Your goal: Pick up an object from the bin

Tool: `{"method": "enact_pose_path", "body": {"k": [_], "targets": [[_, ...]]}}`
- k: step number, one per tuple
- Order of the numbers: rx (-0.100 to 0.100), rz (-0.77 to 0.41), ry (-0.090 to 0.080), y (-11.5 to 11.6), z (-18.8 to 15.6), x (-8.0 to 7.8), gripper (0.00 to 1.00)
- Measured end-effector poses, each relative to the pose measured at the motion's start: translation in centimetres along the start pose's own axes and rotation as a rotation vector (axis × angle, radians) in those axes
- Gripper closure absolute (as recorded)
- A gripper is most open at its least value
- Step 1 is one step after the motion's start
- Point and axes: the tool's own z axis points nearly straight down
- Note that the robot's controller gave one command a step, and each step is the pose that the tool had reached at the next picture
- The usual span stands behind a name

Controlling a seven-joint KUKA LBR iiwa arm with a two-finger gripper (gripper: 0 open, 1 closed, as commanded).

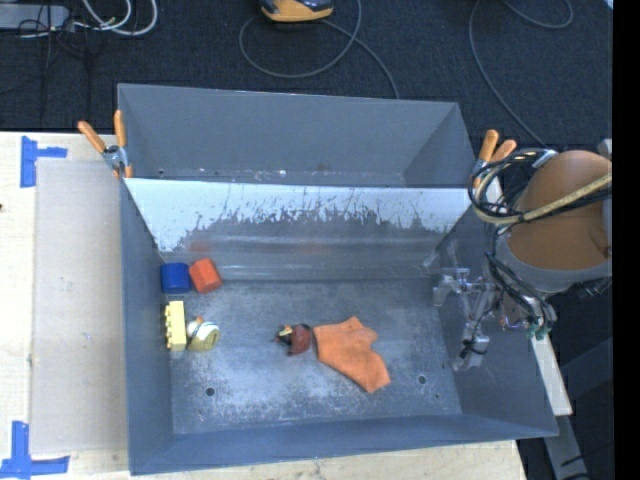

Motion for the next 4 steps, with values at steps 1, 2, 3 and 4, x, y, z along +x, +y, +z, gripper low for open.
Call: {"method": "enact_pose_path", "body": {"k": [1,2,3,4], "targets": [[0.002,-0.004,-0.007,0.0,-0.4,-0.2,0.00],[-0.001,0.068,0.001,5.8,7.0,2.9,0.00],[0.000,0.299,-0.004,7.9,3.3,0.9,0.00],[-0.001,0.214,0.002,11.7,3.7,4.2,0.00]]}}
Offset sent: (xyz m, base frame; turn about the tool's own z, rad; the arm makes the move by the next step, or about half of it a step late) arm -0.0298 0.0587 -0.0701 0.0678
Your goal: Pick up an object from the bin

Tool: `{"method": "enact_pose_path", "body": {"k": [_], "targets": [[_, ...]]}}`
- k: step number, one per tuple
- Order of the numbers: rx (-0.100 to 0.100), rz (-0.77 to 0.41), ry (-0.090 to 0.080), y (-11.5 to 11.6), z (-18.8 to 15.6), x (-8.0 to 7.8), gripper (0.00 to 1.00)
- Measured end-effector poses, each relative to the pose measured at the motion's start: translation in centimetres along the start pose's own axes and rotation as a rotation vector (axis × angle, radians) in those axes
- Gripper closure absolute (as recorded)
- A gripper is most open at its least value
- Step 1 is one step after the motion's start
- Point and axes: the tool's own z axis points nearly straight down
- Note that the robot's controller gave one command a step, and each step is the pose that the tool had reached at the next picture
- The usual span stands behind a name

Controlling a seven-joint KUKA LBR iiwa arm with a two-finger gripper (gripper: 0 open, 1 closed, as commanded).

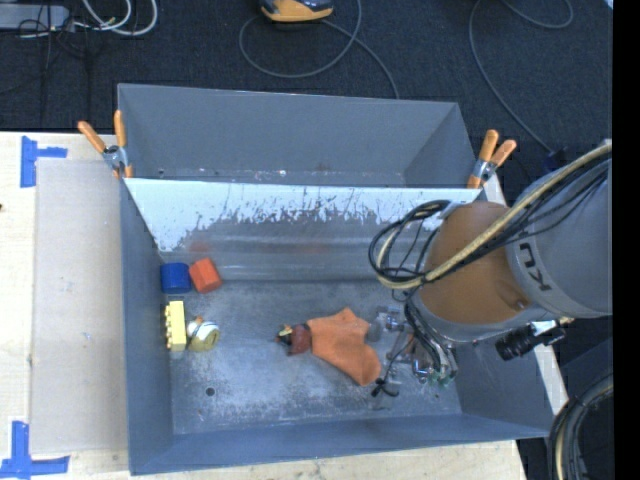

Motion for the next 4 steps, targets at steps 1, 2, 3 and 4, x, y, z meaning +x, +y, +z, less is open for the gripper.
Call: {"method": "enact_pose_path", "body": {"k": [1,2,3,4], "targets": [[0.000,0.197,-0.003,1.2,2.2,0.2,0.00],[0.001,0.201,0.003,1.4,3.4,1.4,1.00],[0.001,0.201,0.003,1.4,3.4,1.4,1.00],[0.002,0.201,0.007,1.4,2.5,1.5,1.00]]}}
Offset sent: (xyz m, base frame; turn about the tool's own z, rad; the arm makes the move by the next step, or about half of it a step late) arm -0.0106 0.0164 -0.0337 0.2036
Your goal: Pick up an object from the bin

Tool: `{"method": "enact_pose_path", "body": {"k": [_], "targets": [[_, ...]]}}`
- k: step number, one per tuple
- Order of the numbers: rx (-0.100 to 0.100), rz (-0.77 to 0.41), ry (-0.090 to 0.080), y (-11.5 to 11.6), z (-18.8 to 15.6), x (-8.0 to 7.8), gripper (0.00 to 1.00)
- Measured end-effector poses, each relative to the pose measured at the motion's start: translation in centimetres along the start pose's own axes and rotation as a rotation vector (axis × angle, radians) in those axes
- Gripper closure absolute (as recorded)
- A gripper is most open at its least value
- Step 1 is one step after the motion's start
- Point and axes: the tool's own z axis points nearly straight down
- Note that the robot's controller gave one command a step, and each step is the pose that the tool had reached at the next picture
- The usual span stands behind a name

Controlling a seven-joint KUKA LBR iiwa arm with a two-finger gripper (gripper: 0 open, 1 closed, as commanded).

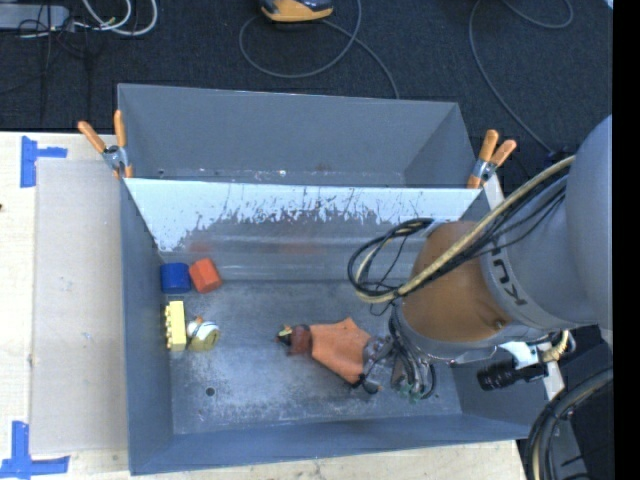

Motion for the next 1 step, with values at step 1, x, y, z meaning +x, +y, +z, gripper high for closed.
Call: {"method": "enact_pose_path", "body": {"k": [1], "targets": [[-0.001,0.000,-0.002,0.00,-0.98,-0.06,1.00]]}}
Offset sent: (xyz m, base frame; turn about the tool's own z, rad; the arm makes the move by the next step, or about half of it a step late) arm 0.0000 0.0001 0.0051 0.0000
